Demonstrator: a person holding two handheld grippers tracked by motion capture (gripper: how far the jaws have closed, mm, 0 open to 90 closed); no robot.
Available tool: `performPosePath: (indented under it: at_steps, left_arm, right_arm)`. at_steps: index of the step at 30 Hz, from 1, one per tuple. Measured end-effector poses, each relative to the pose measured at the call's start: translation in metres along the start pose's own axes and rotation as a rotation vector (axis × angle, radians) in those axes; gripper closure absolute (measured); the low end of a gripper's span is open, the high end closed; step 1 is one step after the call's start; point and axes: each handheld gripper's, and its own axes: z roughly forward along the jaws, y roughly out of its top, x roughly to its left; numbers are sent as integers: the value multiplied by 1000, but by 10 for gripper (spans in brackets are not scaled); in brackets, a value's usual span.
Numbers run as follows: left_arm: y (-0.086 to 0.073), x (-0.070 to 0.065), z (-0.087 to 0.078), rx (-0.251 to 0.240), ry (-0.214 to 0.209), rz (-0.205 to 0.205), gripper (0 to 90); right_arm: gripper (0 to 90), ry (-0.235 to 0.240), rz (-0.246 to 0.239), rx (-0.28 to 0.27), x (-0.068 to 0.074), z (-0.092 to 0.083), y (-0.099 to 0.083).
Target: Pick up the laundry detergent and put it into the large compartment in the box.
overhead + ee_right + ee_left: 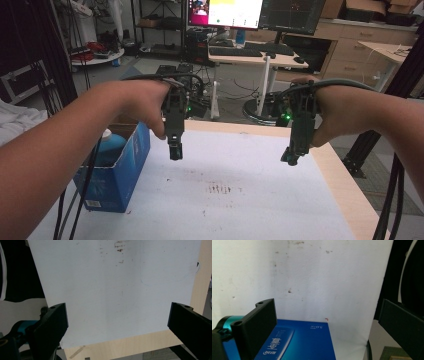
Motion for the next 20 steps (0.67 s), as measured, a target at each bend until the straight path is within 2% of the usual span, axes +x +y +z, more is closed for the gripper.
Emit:
performPosePath:
  at_steps: [6,20]
  left_arm:
    - [0,3,4,28,-8,-2,16]
    - [-3,3,5,36,10,-8,16]
  right_arm:
    - [20,4,10,7,-1,3,-1]
    - [20,4,1,4,-1,4,2]
